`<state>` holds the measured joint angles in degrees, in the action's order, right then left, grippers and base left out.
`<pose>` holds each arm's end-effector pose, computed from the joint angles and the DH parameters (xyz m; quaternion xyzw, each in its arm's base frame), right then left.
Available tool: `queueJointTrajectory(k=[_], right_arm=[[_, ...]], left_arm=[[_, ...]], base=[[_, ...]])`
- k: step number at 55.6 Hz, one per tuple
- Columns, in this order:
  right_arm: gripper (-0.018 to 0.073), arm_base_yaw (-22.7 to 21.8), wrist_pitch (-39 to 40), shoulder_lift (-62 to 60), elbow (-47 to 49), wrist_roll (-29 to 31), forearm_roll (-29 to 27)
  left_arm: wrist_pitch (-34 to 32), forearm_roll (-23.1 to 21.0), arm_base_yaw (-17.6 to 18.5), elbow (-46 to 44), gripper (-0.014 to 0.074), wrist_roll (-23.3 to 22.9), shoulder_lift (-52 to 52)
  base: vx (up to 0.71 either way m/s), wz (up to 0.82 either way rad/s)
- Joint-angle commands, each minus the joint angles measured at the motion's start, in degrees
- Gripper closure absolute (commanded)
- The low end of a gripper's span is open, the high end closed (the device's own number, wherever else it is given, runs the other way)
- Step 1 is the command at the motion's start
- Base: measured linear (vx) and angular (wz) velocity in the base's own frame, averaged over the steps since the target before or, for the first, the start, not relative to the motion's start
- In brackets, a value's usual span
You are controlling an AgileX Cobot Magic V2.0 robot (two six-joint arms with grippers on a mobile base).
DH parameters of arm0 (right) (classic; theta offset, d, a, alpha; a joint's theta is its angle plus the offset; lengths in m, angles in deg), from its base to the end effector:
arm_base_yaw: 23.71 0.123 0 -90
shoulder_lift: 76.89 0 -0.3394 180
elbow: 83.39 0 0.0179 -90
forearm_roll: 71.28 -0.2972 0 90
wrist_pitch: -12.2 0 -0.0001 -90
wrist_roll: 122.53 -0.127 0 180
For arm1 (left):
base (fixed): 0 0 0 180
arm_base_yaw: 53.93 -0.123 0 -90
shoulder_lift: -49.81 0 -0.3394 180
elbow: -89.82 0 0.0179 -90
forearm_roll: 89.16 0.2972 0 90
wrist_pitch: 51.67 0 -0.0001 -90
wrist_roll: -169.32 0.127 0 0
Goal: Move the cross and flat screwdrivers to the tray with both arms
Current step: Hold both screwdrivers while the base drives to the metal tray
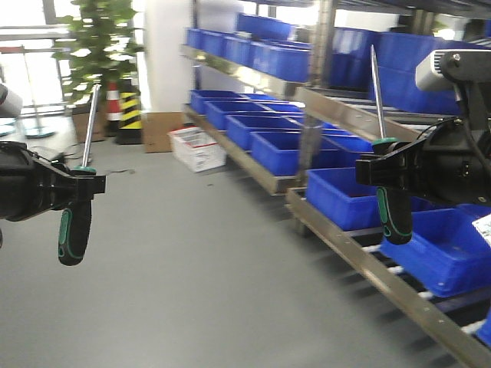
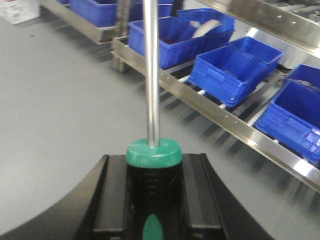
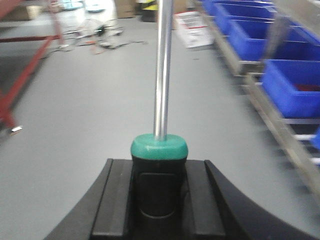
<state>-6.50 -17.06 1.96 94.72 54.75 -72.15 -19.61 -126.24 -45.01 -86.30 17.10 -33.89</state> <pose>0.3284 0.1027 0.4780 -0.1000 0.8130 0.1060 0.5637 0.3579 -0.0974 0.4415 0.1175 0.8245 -0.1995 0.5163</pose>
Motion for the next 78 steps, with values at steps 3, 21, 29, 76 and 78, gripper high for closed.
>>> queueJointTrajectory(k=[3, 21, 29, 76, 78], right_arm=[[0.0567, -0.17, 5.19, -1.76, 2.15, 0.19, 0.31], [0.0567, -0.17, 5.13, -1.76, 2.15, 0.19, 0.31], [0.0567, -0.17, 5.13, -1.76, 2.15, 0.19, 0.31], [0.0567, -0.17, 5.17, -1.76, 2.15, 0.17, 0.31], [0.0567, -0.17, 5.17, -1.76, 2.15, 0.17, 0.31]], left_arm=[[-3.99, -2.21, 0.23, -1.65, 0.0594, -0.48, 2.03], [-3.99, -2.21, 0.23, -1.65, 0.0594, -0.48, 2.03], [-3.99, -2.21, 0.23, -1.65, 0.0594, -0.48, 2.03], [-3.99, -2.21, 0.23, -1.65, 0.0594, -0.48, 2.03], [-3.99, -2.21, 0.23, -1.65, 0.0594, -0.48, 2.03]], base=[[0.57, -0.69], [0.55, -0.65], [0.53, -0.60], [0.42, -0.54], [0.29, -0.38]])
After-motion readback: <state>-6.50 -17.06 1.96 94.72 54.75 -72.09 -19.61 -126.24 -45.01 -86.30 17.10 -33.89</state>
